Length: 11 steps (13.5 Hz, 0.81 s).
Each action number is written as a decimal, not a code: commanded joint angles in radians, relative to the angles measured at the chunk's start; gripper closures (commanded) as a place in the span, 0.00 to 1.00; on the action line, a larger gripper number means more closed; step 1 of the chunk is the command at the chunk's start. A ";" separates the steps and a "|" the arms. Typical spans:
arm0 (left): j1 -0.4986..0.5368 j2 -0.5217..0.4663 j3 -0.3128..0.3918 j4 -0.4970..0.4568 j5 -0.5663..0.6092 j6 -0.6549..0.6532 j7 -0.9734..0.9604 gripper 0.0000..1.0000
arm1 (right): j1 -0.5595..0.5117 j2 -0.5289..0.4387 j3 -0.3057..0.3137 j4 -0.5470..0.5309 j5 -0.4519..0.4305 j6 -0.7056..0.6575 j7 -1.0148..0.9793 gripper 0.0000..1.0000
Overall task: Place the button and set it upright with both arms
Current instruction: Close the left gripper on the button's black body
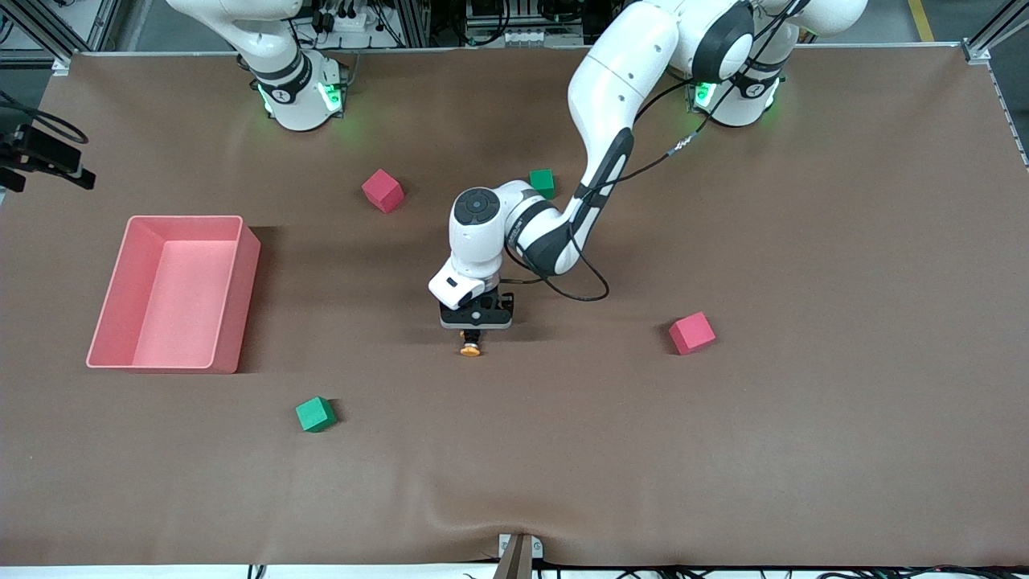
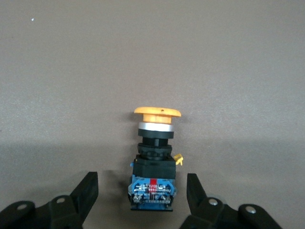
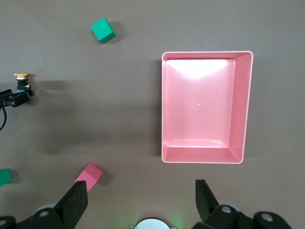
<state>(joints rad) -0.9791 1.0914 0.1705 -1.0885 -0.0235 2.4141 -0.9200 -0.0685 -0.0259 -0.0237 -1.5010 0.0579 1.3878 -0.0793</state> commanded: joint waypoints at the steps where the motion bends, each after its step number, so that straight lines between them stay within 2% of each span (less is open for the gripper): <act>1: 0.000 0.004 -0.002 0.016 0.005 0.013 0.003 0.16 | 0.001 -0.020 0.031 0.004 -0.016 -0.021 0.046 0.00; 3: 0.002 0.005 -0.002 0.016 0.005 0.013 0.033 0.19 | 0.001 -0.019 0.031 -0.002 -0.015 -0.026 0.027 0.00; 6: 0.002 0.005 0.000 0.016 0.004 0.013 0.046 0.43 | -0.004 -0.020 0.027 -0.004 -0.015 -0.050 0.019 0.00; 9: 0.002 0.005 0.000 0.016 0.002 0.013 0.046 0.59 | 0.001 -0.016 0.028 -0.005 -0.027 -0.038 0.018 0.00; 11: 0.002 0.005 0.000 0.016 0.002 0.013 0.040 0.79 | 0.033 -0.014 0.031 -0.008 -0.030 -0.020 0.018 0.00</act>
<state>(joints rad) -0.9785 1.0913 0.1696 -1.0845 -0.0235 2.4217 -0.8860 -0.0644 -0.0299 0.0027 -1.5016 0.0525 1.3542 -0.0594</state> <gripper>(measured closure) 0.586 0.000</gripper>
